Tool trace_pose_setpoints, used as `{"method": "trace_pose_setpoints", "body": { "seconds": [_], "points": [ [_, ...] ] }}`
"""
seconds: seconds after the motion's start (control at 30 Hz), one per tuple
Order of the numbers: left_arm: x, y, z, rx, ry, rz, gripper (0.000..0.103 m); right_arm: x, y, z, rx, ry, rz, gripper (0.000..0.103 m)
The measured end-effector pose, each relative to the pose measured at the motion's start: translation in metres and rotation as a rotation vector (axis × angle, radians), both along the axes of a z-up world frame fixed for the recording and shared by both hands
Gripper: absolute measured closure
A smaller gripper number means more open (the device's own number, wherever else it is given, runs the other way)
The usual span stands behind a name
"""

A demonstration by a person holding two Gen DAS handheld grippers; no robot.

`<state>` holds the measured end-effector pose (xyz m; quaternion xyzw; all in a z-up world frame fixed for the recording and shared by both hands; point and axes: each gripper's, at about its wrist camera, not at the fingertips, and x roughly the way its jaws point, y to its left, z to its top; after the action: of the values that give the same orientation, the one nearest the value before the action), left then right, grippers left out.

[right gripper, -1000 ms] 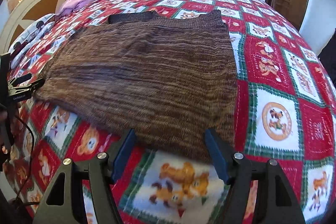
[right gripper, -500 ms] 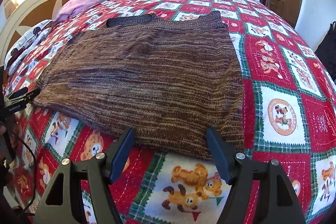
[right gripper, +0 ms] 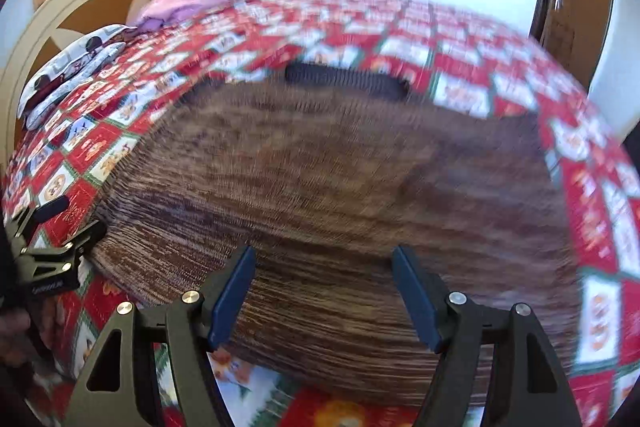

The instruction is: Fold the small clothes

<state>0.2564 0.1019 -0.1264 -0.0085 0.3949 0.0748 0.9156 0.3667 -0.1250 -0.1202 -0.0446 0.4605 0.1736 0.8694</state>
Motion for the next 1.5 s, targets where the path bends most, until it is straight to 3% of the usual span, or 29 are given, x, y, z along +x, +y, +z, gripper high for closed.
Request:
{"method": "trace_pose_setpoints", "body": {
  "seconds": [0.1,0.5,0.67,0.83,1.03,1.37,1.5],
  "points": [
    [-0.001,0.000,0.000,-0.004,-0.003,-0.002,0.000,-0.019,-0.002,-0.008,-0.015,-0.045,0.017,0.031],
    [-0.009,0.003,-0.001,-0.037,-0.009,-0.004,0.000,-0.029,-0.001,0.003,-0.032,-0.018,0.001,0.031],
    [-0.011,0.004,-0.002,-0.042,-0.013,-0.001,0.000,-0.023,0.036,0.022,-0.007,-0.077,0.049,0.031],
    [-0.014,0.004,-0.003,-0.040,-0.015,0.001,0.000,-0.011,0.062,-0.004,-0.004,-0.005,0.071,0.031],
    [-0.020,0.007,-0.003,-0.054,-0.016,0.005,0.000,-0.050,0.054,-0.011,-0.009,-0.057,0.092,0.031],
    [-0.039,0.021,0.004,-0.107,-0.029,0.041,0.000,-0.054,0.053,-0.007,-0.032,-0.041,0.121,0.031],
    [-0.042,0.030,0.006,-0.133,-0.036,0.059,0.000,-0.049,0.027,0.009,0.072,-0.035,0.092,0.031]
  ]
}}
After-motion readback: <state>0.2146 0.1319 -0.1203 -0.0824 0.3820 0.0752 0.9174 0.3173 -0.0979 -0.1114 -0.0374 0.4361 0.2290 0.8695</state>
